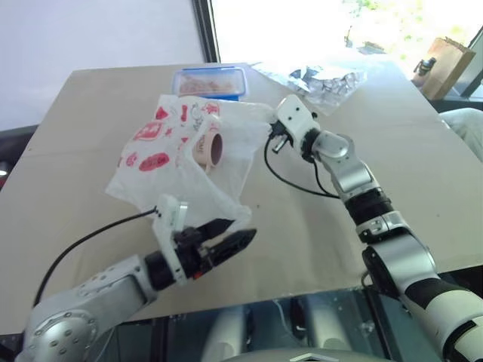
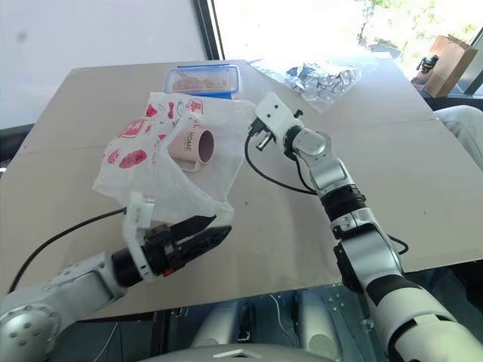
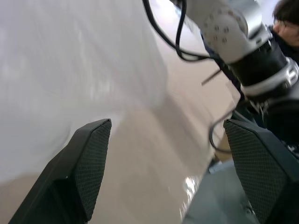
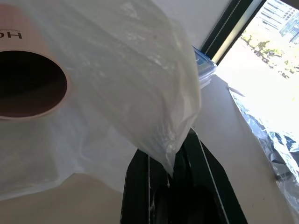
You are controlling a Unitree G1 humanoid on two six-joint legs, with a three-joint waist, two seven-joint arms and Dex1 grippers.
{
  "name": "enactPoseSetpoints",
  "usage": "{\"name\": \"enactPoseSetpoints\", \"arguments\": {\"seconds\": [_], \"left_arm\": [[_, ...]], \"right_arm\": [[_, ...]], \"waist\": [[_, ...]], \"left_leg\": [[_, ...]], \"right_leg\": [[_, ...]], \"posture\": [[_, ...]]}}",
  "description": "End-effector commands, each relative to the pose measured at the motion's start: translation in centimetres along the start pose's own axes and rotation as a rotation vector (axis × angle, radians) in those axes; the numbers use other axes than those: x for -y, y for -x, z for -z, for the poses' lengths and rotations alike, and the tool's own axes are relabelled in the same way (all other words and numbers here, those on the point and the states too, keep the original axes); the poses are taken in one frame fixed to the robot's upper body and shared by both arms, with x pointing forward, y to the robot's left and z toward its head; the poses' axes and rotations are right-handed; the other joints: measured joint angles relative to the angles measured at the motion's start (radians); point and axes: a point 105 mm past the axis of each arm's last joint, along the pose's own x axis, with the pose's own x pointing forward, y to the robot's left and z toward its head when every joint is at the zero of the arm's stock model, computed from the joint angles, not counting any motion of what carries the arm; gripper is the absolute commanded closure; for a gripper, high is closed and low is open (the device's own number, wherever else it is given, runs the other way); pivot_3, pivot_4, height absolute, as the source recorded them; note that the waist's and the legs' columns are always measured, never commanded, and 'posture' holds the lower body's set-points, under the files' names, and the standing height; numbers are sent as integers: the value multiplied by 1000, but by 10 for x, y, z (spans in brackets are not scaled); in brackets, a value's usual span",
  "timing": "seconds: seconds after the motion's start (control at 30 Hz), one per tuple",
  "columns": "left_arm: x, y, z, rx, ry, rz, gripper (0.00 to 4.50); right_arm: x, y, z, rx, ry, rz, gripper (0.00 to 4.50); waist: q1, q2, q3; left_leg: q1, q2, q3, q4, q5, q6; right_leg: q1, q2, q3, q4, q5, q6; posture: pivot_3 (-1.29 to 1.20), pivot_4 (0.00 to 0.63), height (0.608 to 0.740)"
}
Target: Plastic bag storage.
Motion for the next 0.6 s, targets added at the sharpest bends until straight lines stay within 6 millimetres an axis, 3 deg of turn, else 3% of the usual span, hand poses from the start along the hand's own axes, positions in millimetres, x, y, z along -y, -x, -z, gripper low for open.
{"name": "enactPoseSetpoints", "arguments": {"seconds": [0.03,0.13,0.23,0.47,0.6], "left_arm": [[-8,-13,-17,123,24,-61,489],[-13,-20,-36,244,47,-74,489],[-10,-18,-49,334,106,-36,1218],[-20,5,-73,500,226,-58,4477],[-6,12,-79,502,217,3,4477]], "right_arm": [[5,3,-16,44,27,12,4500],[6,3,-15,39,26,14,4500],[8,4,-14,35,25,19,4500],[16,3,-13,33,14,39,4500],[22,2,-16,42,4,47,4500]], "waist": [[1,1,0],[2,1,0],[1,0,0],[2,0,0],[3,0,0]], "left_leg": [[0,0,0,0,0,0],[0,0,0,0,0,0],[0,0,0,0,0,0],[-1,0,0,0,0,0],[0,0,0,0,0,0]], "right_leg": [[0,0,0,0,0,0],[0,0,0,0,1,1],[0,0,0,0,1,2],[0,0,0,-1,1,1],[0,0,0,-1,1,1]], "posture": [[0,150,740],[0,150,740],[0,150,740],[0,150,740],[0,150,740]]}}
